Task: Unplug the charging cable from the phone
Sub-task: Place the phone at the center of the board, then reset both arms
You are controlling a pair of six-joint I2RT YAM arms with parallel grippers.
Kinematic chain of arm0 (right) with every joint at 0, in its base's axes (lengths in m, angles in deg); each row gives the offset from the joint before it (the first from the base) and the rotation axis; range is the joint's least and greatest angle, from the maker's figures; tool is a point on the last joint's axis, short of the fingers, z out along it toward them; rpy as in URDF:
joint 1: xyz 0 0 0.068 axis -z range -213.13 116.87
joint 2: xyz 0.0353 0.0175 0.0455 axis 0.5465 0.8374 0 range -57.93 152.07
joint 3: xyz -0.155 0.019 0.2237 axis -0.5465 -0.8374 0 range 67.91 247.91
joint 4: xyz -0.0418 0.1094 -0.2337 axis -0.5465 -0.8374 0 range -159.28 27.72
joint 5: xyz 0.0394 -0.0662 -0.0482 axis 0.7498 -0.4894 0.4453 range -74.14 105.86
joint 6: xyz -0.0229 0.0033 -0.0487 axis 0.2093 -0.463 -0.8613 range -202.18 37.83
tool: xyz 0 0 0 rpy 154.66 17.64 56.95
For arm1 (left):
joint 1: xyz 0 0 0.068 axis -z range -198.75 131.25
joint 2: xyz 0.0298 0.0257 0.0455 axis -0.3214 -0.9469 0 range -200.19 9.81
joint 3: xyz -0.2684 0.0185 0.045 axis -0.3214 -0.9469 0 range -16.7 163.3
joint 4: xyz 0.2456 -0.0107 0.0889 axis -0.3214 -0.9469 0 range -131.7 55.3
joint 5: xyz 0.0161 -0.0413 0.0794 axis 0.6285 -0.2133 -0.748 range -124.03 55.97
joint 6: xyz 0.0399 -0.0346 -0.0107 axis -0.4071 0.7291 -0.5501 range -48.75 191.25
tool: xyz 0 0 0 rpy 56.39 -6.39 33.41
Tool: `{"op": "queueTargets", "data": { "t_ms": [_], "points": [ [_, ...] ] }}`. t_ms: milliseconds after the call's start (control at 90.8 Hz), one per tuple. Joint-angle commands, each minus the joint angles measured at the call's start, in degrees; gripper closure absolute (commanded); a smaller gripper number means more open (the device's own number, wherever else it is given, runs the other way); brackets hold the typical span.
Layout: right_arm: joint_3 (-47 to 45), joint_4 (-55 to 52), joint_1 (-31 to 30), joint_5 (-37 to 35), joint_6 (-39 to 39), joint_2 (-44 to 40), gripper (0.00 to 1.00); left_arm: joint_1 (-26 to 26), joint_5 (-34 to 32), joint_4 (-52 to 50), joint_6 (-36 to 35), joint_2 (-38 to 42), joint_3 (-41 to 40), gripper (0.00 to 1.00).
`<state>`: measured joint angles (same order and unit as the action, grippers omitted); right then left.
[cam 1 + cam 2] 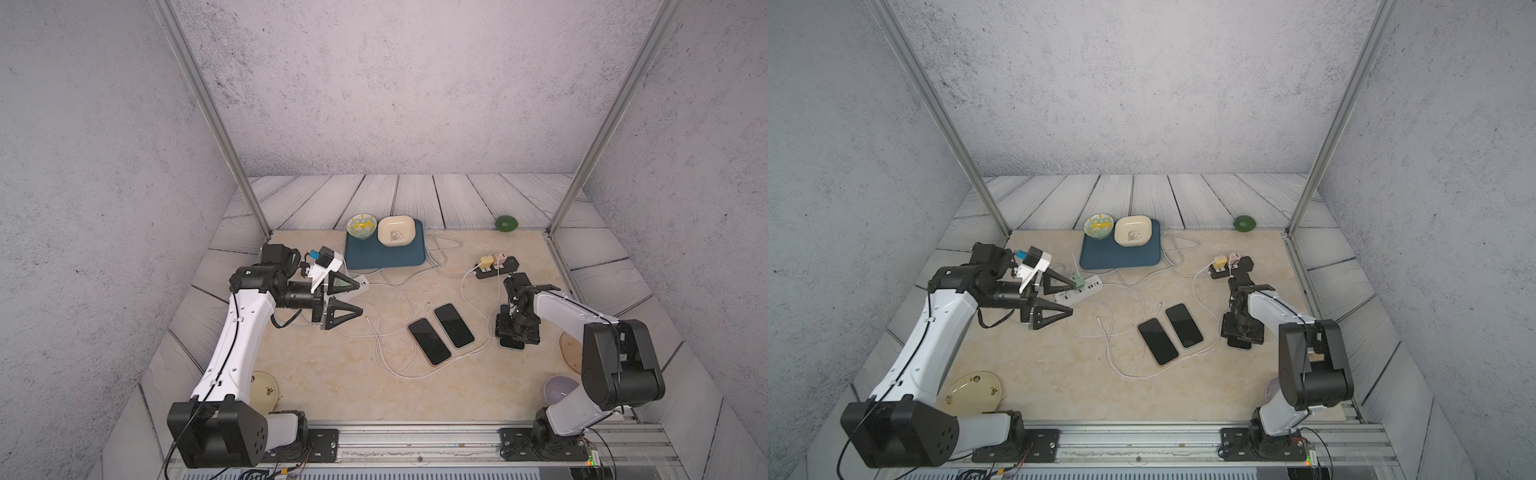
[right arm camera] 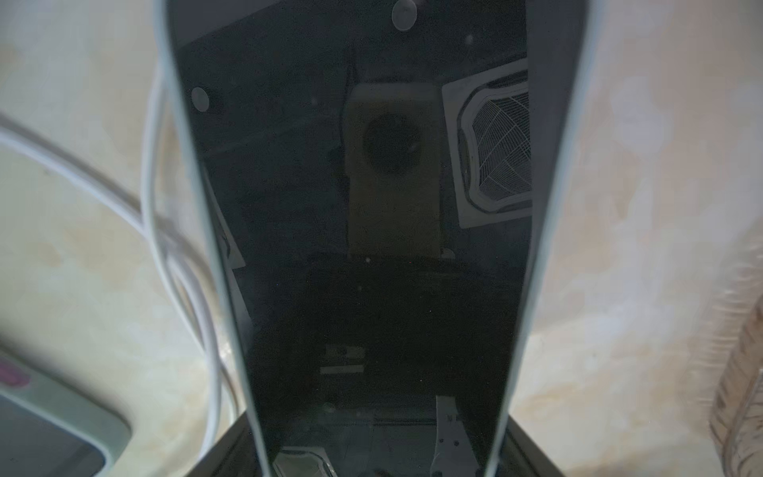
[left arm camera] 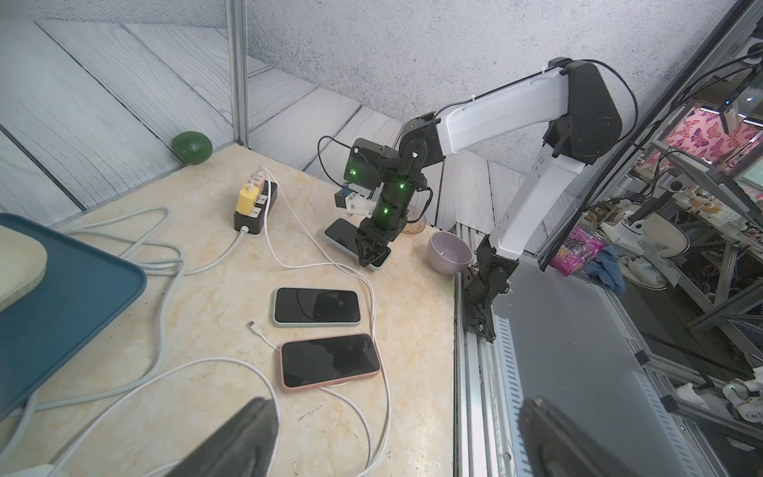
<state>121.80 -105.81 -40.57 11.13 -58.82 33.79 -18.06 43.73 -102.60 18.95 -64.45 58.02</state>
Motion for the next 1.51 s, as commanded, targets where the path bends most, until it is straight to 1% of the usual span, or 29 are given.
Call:
{"op": "queueTargets", "data": {
  "t_ms": [0,165,231,286,418,506,693,826,1079,1189,1222,1244,1332,1365,1420,1497],
  "points": [
    [0.3,0.3,0.3,0.5,-0.1,0.8,0.86,-0.7,-0.5,-0.2,-0.5,0.9,-0.5,0.02],
    [0.3,0.0,0.6,0.7,-0.6,1.7,0.83,-0.9,-0.7,0.0,-0.6,1.1,-0.7,0.02],
    [0.3,-0.2,0.7,0.7,-0.5,1.8,0.8,-1.0,-0.8,-0.2,-0.6,1.3,-0.7,0.02],
    [0.3,-0.2,0.8,0.7,-0.5,1.9,0.76,-1.1,-0.9,-0.1,-0.7,1.4,-0.7,0.02],
    [0.2,-0.3,0.8,0.5,-0.5,1.8,0.62,-1.3,-1.0,0.0,-0.9,1.5,-0.7,0.02],
    [0.2,-0.3,0.9,0.6,-0.6,2.0,0.57,-1.4,-1.1,0.0,-1.0,1.5,-0.8,0.02],
    [0.3,-0.4,0.9,0.8,-0.8,2.5,0.43,-1.6,-1.6,0.5,-0.8,1.7,-1.3,0.02],
    [0.3,-0.4,1.0,0.7,-0.8,2.5,0.35,-1.8,-1.8,1.1,-0.4,1.8,-1.4,0.02],
    [0.6,-0.4,1.1,1.1,-1.2,2.7,0.2,-2.7,-2.6,4.7,2.3,2.1,-2.8,0.02],
    [1.1,-0.1,1.1,2.0,-1.7,2.7,0.11,-3.5,-4.7,10.4,7.5,2.4,-4.2,0.02],
    [1.3,0.0,1.2,2.2,-1.8,2.5,0.03,-3.9,-5.5,13.2,10.4,2.5,-5.1,0.02],
    [1.4,0.1,1.1,2.3,-2.0,2.3,0.01,-4.2,-6.0,15.6,12.3,2.6,-5.7,0.02],
    [1.9,0.9,1.4,1.8,-2.4,0.6,0.01,-6.0,-8.9,25.9,20.4,3.3,-9.6,0.02],
    [2.3,1.6,1.7,1.4,-2.7,-0.3,0.01,-6.9,-10.5,31.2,24.1,3.7,-11.7,0.02],
    [3.0,3.1,2.3,0.4,-3.4,-1.9,0.01,-8.7,-13.7,40.6,31.2,3.9,-15.5,0.02],
    [3.6,6.2,3.1,-1.4,-4.1,-4.4,0.01,-11.1,-18.8,51.7,39.0,3.5,-20.5,0.02]
  ]
}}
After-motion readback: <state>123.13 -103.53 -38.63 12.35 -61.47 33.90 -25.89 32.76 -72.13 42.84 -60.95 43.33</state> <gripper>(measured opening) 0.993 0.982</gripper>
